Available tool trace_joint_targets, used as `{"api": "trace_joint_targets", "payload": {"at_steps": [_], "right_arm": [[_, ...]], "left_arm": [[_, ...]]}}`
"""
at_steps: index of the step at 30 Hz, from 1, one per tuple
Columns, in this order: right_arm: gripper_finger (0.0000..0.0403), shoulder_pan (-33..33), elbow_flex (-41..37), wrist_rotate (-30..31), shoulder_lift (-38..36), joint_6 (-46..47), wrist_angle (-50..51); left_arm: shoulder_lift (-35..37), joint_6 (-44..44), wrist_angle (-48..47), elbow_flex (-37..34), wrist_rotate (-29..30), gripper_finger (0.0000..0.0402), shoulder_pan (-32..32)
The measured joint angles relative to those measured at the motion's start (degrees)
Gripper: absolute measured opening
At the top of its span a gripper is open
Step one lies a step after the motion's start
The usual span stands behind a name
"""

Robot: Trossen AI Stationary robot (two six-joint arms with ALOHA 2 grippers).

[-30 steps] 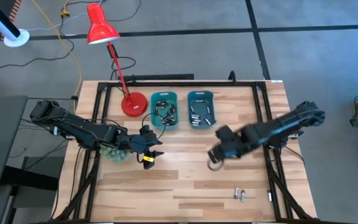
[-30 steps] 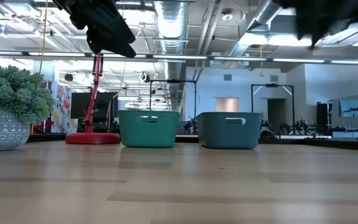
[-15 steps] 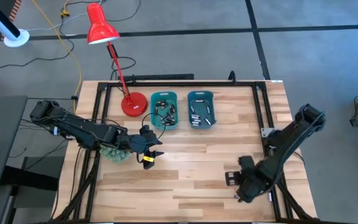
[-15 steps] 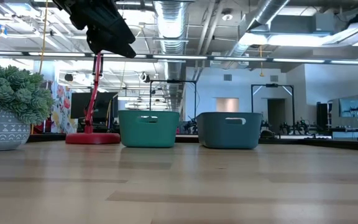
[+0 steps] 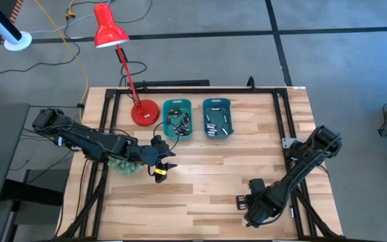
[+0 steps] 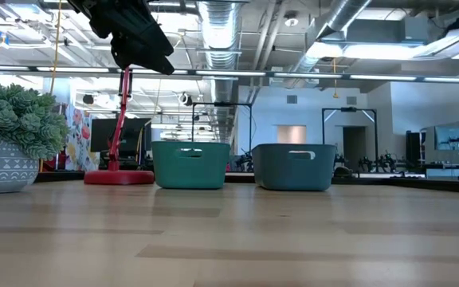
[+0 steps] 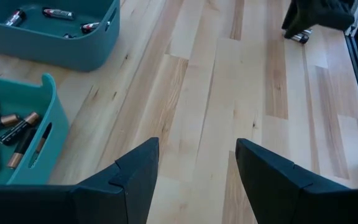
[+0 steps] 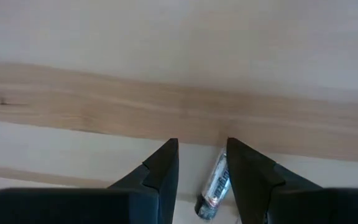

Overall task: Sort batteries
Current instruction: Put the silver battery into the blue bin

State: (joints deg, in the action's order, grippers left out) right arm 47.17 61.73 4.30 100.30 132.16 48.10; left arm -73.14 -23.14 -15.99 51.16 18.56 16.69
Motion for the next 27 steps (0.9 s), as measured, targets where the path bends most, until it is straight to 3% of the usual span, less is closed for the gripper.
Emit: {"api": "trace_joint_targets", "payload": {"at_steps": [10, 19, 27], "right_arm": [[0.0148, 0.6, 0.0, -2.6, 2.1, 0.3, -3.6], [0.0148, 0.8, 3.6, -2.6, 1.6, -0.2, 0.1], [0.0148, 0.8, 5.4, -2.6, 1.6, -6.6, 1.0]], "left_arm": [[0.0, 0.0, 0.0, 0.0, 0.0, 0.0210, 0.0], [0.0, 0.0, 0.0, 0.0, 0.0, 0.0210, 0.0], [0.0, 0.0, 0.0, 0.0, 0.0, 0.0210, 0.0]]}}
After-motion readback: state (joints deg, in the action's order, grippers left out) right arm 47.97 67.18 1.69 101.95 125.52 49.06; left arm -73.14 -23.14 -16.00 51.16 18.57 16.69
